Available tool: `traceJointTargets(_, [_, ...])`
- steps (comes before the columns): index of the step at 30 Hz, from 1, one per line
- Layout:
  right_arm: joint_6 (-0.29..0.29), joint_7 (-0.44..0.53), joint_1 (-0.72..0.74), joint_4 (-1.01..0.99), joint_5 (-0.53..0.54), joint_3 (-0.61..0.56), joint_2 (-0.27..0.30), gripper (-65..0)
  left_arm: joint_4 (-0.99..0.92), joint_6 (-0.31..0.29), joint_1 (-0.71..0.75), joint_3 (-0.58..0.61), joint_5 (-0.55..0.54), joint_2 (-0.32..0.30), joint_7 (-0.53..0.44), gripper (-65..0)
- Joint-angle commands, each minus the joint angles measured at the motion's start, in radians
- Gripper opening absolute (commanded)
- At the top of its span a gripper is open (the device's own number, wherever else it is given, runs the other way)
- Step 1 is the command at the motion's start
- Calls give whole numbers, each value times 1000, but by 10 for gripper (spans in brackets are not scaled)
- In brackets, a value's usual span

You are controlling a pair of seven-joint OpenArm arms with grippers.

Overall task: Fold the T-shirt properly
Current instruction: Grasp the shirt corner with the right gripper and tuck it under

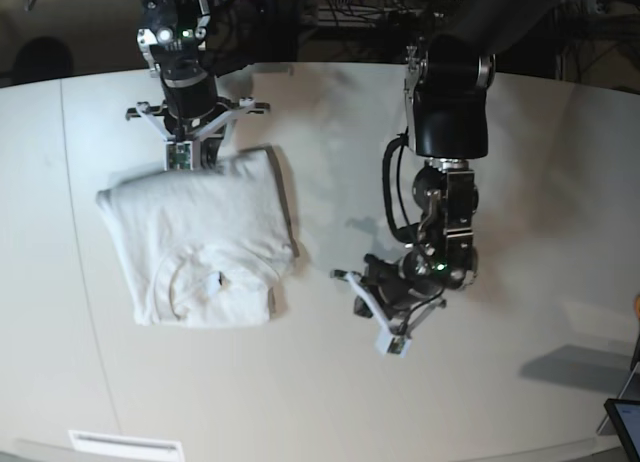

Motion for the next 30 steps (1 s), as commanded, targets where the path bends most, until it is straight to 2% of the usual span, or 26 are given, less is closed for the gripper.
traceJointTargets(1, [-8, 93, -17, 20, -7, 23, 1, -628, 61, -6, -2, -20, -14, -9, 18, -650])
traceJointTargets(3, [-8, 184, -15, 18, -9, 49, 3, -627, 140, -6, 64, -52, -13, -24, 70, -650])
traceJointTargets(6, [2, 136, 63, 18, -9, 84, 5, -625, 272, -6, 166, -78, -13, -39, 111, -650])
traceJointTargets(8, [22, 35, 147, 17, -9, 96, 17, -618, 378, -6, 250, -106, -13, -49, 142, -650])
traceJointTargets(11, [65, -149, 299, 14, -4, 96, 58, -575, 500, -6, 357, -140, -13, -50, 177, -650])
traceJointTargets(14, [94, -310, 448, 12, -4, 100, 63, -505, 587, -6, 440, -160, -13, -50, 183, -650])
traceJointTargets(17, [152, -402, 558, -9, -5, 129, 72, -415, 622, -6, 497, -174, -13, -50, 183, -650])
traceJointTargets(20, [221, -451, 638, -66, -5, 166, 75, -321, 625, -6, 528, -174, -13, -50, 183, -650])
traceJointTargets(23, [316, -473, 692, -140, -5, 196, 70, -258, 625, -6, 552, -174, -13, -50, 183, -650])
traceJointTargets(30, [434, -471, 799, -341, -5, 288, 70, -257, 625, -6, 566, -174, -13, -50, 183, -650])
